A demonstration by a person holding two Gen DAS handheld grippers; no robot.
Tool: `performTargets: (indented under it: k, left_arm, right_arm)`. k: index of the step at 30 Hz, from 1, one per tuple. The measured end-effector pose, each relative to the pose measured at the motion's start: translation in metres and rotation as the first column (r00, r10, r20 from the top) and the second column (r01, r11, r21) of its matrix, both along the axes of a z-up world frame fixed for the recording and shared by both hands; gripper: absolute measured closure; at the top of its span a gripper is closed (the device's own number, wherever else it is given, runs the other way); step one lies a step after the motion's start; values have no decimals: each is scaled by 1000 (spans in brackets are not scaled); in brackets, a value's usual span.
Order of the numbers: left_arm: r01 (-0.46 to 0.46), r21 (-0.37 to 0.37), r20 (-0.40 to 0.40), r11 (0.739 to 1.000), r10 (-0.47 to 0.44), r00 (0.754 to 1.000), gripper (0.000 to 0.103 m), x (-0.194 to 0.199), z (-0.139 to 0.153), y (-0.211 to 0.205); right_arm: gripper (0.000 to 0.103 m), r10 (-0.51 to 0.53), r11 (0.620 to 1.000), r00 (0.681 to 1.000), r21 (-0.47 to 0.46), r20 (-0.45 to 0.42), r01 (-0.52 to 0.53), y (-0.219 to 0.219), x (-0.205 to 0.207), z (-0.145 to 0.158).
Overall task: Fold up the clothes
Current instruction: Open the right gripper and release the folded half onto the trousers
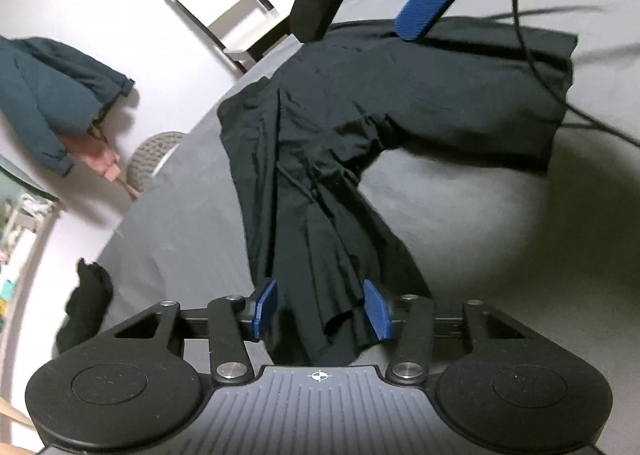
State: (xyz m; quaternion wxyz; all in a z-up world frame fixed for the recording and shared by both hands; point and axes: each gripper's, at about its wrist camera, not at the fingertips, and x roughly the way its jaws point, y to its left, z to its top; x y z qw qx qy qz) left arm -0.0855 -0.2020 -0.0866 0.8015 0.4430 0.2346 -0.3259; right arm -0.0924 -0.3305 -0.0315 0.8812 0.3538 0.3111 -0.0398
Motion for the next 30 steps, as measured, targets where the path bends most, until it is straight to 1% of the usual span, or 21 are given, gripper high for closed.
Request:
performTargets:
  k: [2, 5, 8, 9, 10, 11, 14, 15, 19, 21, 23, 26, 28, 30]
  left_arm:
    - [11, 6, 8, 1000, -11, 1000, 54, -1, -1, -2]
    - [61, 7, 36, 998, -61, 997, 54, -10, -1, -3]
    - [87, 29, 62, 996, -89, 994, 55, -16, -3, -5]
    - [81, 38, 57, 996, -83, 995, 60, -15, -5, -6]
    - [72, 38, 45, 997, -73, 996, 68, -13, -5, -6]
    - [57, 31, 31, 998, -58, 998, 70, -9, -4, -5]
    - [29, 16, 4, 999, -29, 1000, 75, -2, -3, -3]
    - [29, 10, 0, 1000, -29, 1000, 75, -1, -3, -3]
    - [61, -16, 29, 998, -60, 998, 75, -9, 1, 0]
    - [63, -18, 25, 998, -62, 998, 75, -9, 1, 0]
    - [47, -18, 8, 999, -47, 999, 87, -5, 0, 1]
    - [13, -30, -33, 999, -14, 999, 94, 5, 0, 2]
    - [6, -38, -52, 999, -8, 999, 97, 8, -1, 3]
    - [10, -52, -52, 999, -13, 999, 100, 7, 1, 4]
  right_arm:
    - [46, 9, 1000, 1000, 5, -3, -9, 0, 0, -2]
    - [46, 16, 1000, 1000, 16, 3, -16, 1, -1, -4]
    - [45, 15, 1000, 1000, 26, 2, -15, 1, -2, -6]
    - [45, 13, 1000, 1000, 28, 1, -13, 0, -2, -7]
    - [44, 12, 999, 1000, 30, -1, -12, 0, -2, -7]
    - [44, 9, 999, 1000, 34, -1, -9, 0, -3, -7]
    - [43, 4, 999, 1000, 47, 0, -4, 0, -4, -7]
    - [43, 4, 999, 1000, 47, -1, -4, 0, -4, -7]
    - [42, 7, 999, 1000, 42, -3, -6, 2, -4, -7]
    - [42, 6, 999, 1000, 42, -5, -6, 3, -4, -8]
    - [41, 5, 999, 1000, 43, -6, -5, 4, -4, -8]
    - [41, 4, 999, 1000, 43, -8, -4, 6, -3, -8]
    - [41, 3, 999, 1000, 42, -9, -2, 7, -2, -8]
    - [41, 2, 999, 1000, 41, -10, -1, 8, -2, -7]
